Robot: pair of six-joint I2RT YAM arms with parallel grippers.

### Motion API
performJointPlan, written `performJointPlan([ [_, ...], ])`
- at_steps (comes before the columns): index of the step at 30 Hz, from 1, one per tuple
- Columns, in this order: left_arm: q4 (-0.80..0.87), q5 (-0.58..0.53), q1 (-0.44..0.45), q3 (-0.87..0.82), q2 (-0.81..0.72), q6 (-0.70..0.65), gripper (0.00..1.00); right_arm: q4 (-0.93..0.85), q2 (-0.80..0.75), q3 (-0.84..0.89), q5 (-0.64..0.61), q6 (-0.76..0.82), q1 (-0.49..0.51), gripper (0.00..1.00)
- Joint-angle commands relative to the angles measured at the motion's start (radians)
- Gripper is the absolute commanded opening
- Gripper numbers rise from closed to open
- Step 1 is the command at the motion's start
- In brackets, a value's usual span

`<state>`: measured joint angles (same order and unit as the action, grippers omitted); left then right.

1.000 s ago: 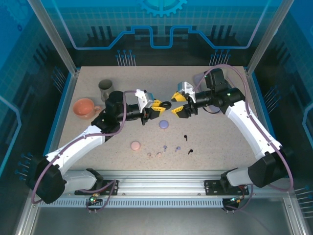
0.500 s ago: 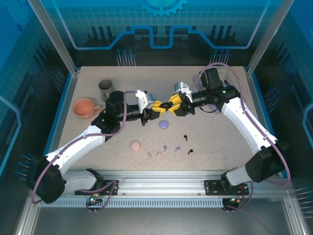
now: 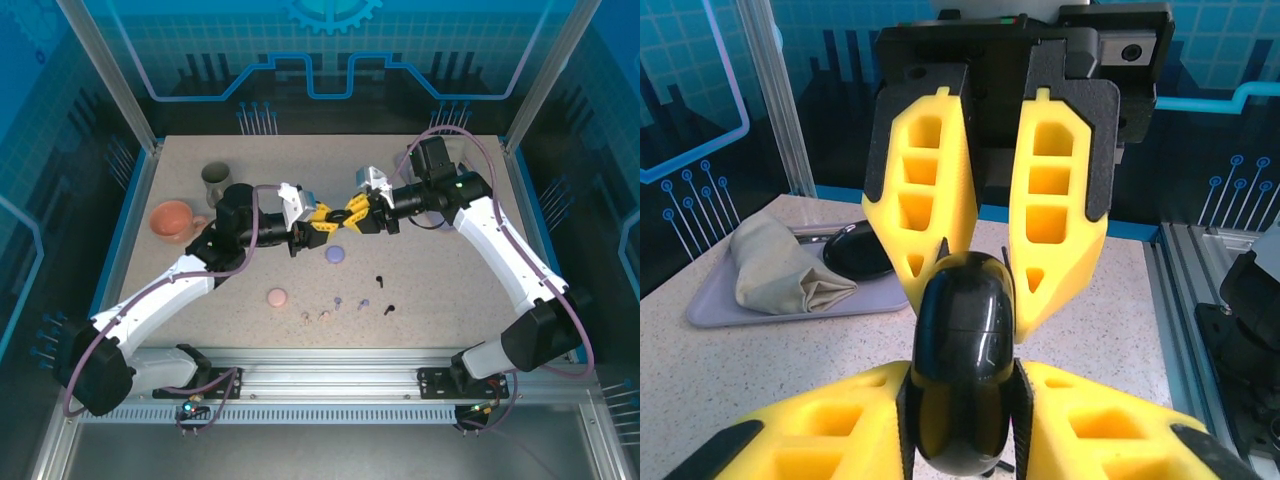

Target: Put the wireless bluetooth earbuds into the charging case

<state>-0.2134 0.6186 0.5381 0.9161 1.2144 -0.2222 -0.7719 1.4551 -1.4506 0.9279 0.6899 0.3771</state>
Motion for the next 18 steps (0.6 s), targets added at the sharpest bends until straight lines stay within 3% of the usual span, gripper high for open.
performJointPlan([
  [1, 0.033, 0.029, 0.010, 0.040, 0.003, -0.033, 0.33, -0.040, 0.006, -0.032, 0.031, 0.014, 0.020, 0.20],
  [12, 0.053, 0.033, 0.012, 0.052, 0.009, -0.037, 0.36, -0.065, 0.021, -0.054, 0.015, 0.031, 0.039, 0.19],
  [18, 0.080, 0.032, 0.015, 0.063, 0.014, -0.048, 0.27, -0.066, 0.019, -0.057, 0.006, 0.031, 0.041, 0.19],
])
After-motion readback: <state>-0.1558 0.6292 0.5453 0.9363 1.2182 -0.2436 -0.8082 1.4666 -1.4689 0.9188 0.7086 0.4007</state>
